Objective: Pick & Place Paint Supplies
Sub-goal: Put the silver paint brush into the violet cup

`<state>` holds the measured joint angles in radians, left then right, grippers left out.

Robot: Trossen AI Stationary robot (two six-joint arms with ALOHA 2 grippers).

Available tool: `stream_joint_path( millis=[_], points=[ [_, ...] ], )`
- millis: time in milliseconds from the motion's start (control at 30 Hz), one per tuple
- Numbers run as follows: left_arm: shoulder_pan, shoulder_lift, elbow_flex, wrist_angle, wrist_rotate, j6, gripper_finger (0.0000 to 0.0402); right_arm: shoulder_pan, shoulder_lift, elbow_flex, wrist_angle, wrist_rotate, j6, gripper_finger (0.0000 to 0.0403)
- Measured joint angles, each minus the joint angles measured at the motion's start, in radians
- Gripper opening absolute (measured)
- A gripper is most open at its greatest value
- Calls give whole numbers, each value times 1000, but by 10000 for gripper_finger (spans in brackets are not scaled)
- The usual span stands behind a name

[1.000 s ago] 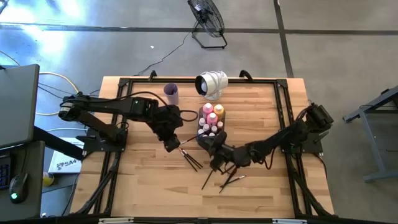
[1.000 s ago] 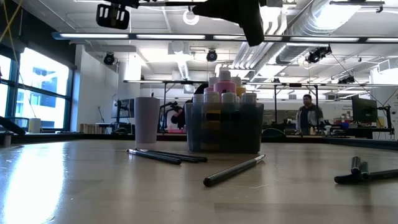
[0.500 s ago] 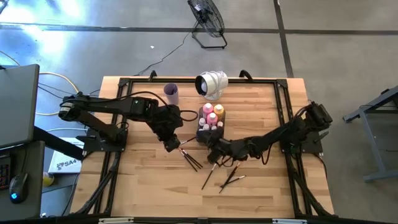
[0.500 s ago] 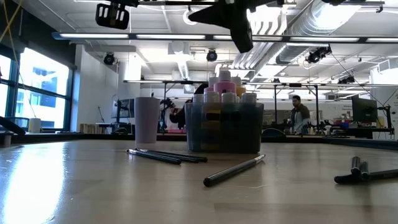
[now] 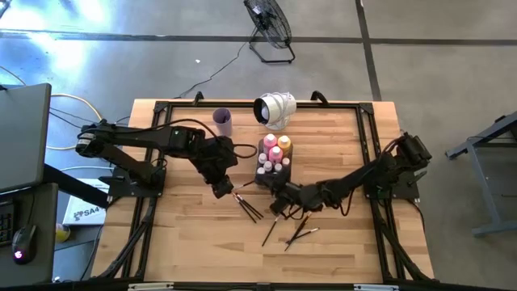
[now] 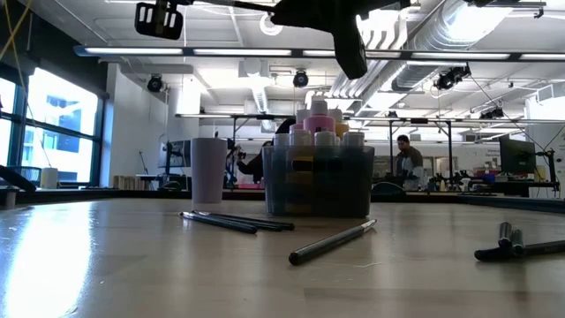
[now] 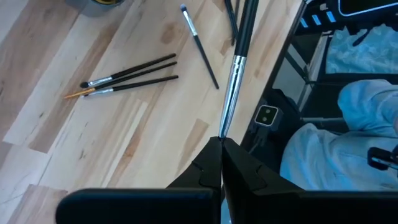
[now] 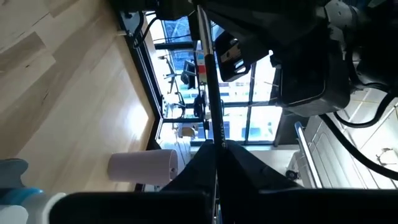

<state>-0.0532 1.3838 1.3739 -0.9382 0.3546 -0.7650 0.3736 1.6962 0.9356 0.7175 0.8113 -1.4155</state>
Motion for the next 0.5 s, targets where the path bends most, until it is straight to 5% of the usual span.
stream_joint_path(
  millis=[500],
  points=[
    [0, 2, 0, 52, -46, 118, 26, 13, -2, 1, -13, 95, 32, 6]
  ],
)
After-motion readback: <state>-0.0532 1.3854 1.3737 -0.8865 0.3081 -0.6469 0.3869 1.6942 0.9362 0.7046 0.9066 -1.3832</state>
